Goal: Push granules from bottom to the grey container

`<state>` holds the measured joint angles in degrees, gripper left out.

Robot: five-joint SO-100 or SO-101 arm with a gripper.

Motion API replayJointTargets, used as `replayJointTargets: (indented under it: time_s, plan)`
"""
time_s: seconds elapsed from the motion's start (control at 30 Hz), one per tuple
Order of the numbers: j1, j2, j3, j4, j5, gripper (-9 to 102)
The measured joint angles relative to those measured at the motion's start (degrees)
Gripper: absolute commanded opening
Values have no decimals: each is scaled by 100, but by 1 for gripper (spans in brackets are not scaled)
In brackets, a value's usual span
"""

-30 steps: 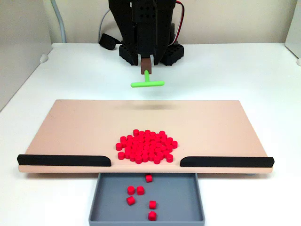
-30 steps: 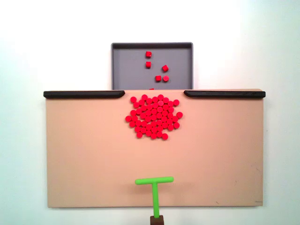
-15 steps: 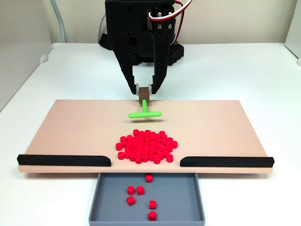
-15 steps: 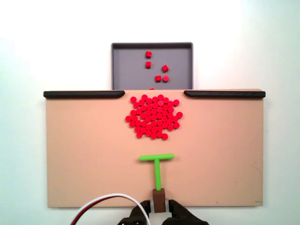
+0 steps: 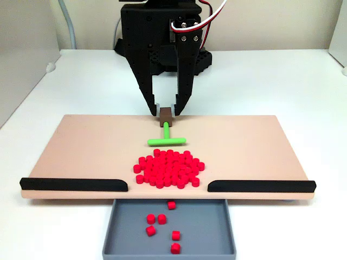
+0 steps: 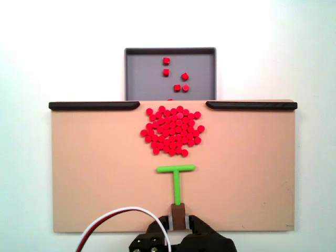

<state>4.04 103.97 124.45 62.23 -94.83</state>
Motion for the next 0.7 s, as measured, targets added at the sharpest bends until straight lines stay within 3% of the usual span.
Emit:
replayJointTargets:
  time_s: [0.7]
  plan:
    - [18,-668,-510,-220,88,0]
